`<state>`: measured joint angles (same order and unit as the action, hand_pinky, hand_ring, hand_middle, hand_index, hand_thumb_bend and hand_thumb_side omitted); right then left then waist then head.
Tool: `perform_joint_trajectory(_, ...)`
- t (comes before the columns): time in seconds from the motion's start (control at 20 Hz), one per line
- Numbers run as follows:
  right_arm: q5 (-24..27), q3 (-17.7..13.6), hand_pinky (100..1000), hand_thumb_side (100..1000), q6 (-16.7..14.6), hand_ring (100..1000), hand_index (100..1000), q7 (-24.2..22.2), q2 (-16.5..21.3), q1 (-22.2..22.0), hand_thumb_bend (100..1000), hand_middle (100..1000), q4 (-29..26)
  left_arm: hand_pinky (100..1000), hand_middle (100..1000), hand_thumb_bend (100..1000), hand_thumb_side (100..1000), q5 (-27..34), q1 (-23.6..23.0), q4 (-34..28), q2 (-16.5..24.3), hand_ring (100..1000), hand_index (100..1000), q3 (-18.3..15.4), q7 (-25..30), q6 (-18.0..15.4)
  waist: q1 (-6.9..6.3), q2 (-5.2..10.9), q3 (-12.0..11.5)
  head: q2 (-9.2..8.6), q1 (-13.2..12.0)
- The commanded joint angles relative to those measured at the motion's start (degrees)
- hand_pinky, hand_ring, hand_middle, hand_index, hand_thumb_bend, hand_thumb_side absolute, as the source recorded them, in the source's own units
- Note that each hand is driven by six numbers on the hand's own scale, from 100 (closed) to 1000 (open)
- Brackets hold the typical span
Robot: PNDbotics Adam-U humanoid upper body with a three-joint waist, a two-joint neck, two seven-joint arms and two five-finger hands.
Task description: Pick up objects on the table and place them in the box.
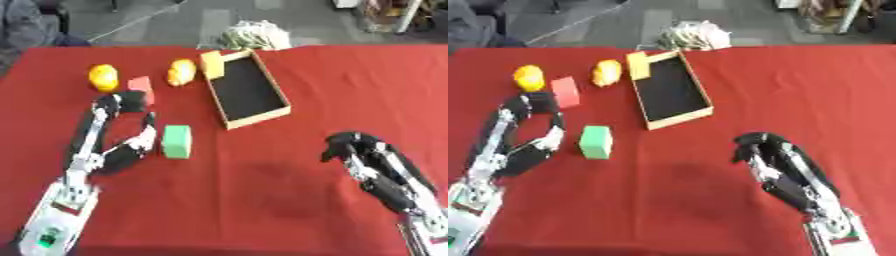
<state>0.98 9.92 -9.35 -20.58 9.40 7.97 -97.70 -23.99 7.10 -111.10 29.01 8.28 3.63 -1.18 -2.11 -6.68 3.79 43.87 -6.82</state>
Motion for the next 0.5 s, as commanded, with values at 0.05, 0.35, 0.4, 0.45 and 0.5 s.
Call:
perform_joint_trajectory(0.05, -0.36, 0.07, 728, 460, 0.00, 587, 717, 0.19, 1.01, 0.20, 100, 546, -0.52, 847, 739, 420, 171, -3.48, 1.87, -3.13, 9.18, 757, 855, 0.67, 7.02, 0.10, -0.98, 1.50, 0.02, 0.25, 0.29)
perform_joint_trajectory(0.35, -0.46, 0.25, 727, 459, -0.04, 587, 717, 0.10, 1.36, 0.10, 100, 545, -0.44, 866, 776, 629, 234, -3.92, 7.76, -3.09, 20.43, 786, 888, 5.25, 19.30, -0.02, -1.43, 1.70, 0.50, 0.25, 0.05)
perform_joint_trajectory(0.4, -0.47, 0.26, 727, 458, -0.04, 587, 717, 0.12, 1.43, 0.09, 100, 545, -0.42, 867, 780, 664, 250, -3.81, 9.00, -2.80, 21.56, 789, 891, 6.26, 21.41, -0.10, -1.47, 1.72, 0.59, 0.25, -0.02)
perform_joint_trajectory(0.45, -0.47, 0.32, 727, 458, -0.05, 587, 717, 0.10, 1.49, 0.10, 100, 545, -0.40, 865, 779, 678, 255, -3.66, 10.57, -2.14, 22.67, 787, 890, 7.67, 23.63, -0.02, -1.53, 1.75, 0.73, 0.25, -0.13)
perform_joint_trajectory(0.5, -0.48, 0.40, 727, 458, -0.06, 586, 717, 0.06, 1.55, 0.10, 100, 545, -0.37, 863, 778, 686, 251, -3.47, 12.31, -1.15, 23.46, 786, 890, 9.18, 25.62, 0.20, -1.58, 1.78, 0.83, 0.25, -0.20)
